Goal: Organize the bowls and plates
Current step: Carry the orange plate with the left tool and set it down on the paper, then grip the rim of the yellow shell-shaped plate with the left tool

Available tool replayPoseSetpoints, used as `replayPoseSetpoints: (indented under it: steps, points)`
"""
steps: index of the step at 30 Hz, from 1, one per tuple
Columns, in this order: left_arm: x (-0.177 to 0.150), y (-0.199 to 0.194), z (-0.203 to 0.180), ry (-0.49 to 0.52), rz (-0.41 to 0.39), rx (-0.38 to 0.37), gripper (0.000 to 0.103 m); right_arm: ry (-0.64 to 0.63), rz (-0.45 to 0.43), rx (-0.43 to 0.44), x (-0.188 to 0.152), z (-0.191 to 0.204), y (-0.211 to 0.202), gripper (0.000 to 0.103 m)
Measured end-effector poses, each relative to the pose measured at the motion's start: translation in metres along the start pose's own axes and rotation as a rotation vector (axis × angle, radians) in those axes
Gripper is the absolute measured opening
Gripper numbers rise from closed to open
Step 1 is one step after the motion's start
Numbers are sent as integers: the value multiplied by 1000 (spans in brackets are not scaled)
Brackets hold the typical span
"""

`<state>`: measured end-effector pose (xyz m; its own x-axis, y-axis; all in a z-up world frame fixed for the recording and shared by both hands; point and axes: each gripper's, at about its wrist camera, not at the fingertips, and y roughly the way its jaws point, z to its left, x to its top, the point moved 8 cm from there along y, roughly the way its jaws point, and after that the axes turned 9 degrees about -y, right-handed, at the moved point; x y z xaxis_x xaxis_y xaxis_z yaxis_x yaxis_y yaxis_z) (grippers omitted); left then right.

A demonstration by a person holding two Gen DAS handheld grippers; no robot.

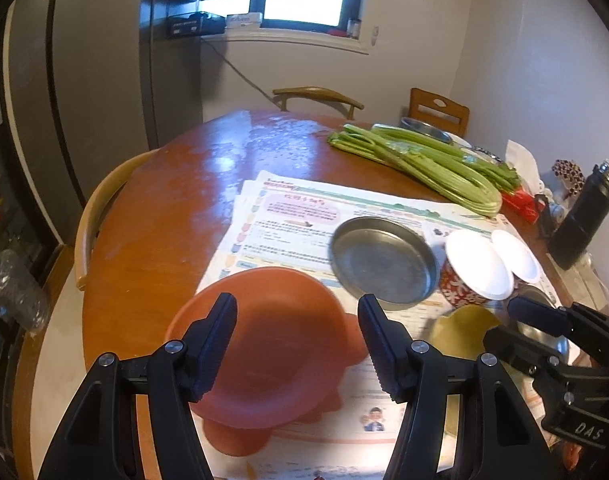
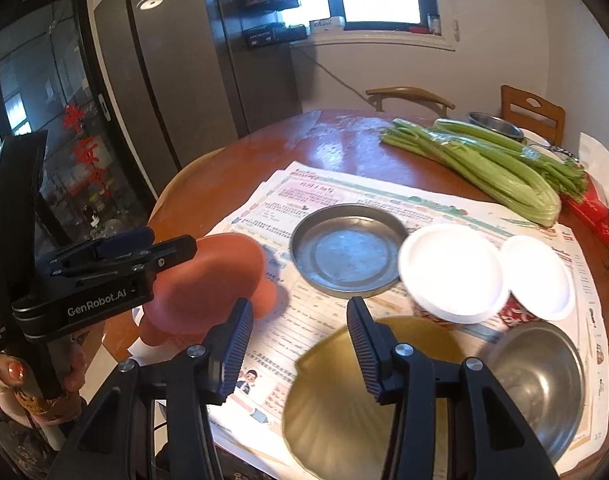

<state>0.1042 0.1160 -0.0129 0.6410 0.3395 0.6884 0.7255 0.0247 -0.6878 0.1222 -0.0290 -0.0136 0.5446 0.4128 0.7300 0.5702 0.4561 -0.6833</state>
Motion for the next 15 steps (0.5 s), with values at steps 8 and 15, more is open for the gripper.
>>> replayPoseSetpoints:
  steps: [8, 15]
  points:
    - [-4, -12, -28, 37, -7, -31, 65, 39, -32, -30, -8, -26, -24, 49]
    - [-17, -11, -49, 58, 25, -52, 65, 62, -47, -58, -13, -50, -40, 49]
